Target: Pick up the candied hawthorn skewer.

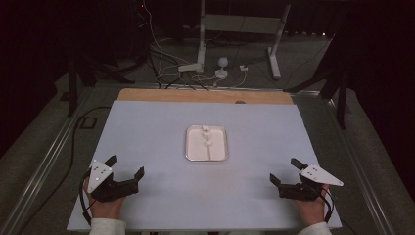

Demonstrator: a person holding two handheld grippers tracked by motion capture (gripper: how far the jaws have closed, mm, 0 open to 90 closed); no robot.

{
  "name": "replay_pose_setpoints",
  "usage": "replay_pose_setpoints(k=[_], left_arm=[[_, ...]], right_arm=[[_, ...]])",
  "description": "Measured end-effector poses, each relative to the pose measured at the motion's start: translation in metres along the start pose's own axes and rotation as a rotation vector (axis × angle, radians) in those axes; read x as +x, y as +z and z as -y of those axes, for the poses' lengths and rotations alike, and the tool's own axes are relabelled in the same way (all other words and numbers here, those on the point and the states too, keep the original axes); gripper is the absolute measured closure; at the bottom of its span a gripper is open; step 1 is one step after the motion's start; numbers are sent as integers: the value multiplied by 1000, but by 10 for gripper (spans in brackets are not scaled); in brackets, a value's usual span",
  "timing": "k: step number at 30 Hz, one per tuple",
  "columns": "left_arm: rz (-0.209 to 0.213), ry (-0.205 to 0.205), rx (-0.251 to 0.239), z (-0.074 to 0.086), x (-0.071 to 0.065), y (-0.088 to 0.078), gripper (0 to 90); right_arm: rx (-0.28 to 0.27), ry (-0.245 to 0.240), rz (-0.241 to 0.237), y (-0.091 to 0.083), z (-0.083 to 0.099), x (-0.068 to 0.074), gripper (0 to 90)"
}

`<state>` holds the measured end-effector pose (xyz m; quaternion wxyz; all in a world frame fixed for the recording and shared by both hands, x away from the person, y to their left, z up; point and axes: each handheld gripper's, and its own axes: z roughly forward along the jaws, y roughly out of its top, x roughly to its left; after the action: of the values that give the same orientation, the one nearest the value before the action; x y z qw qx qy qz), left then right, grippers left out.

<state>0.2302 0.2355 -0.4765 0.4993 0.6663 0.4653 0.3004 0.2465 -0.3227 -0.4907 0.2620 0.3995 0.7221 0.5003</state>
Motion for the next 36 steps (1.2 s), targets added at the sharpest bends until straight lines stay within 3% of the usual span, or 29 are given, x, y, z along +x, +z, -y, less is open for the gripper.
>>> replay_pose_setpoints(k=[15,22,29,36], left_arm=[[5,-25,19,-17,-8,1,6],[23,-11,19,-29,-13,7,6],[60,10,15,-42,-23,21,6],[118,15,36,-49,-38,47,6]], right_arm=[[-1,18,0,3,-6,1,0],[-6,23,-8,8,-9,3,0],[-17,10,-20,5,-9,7,0],[-42,3,-28,2,-10,9,0]])
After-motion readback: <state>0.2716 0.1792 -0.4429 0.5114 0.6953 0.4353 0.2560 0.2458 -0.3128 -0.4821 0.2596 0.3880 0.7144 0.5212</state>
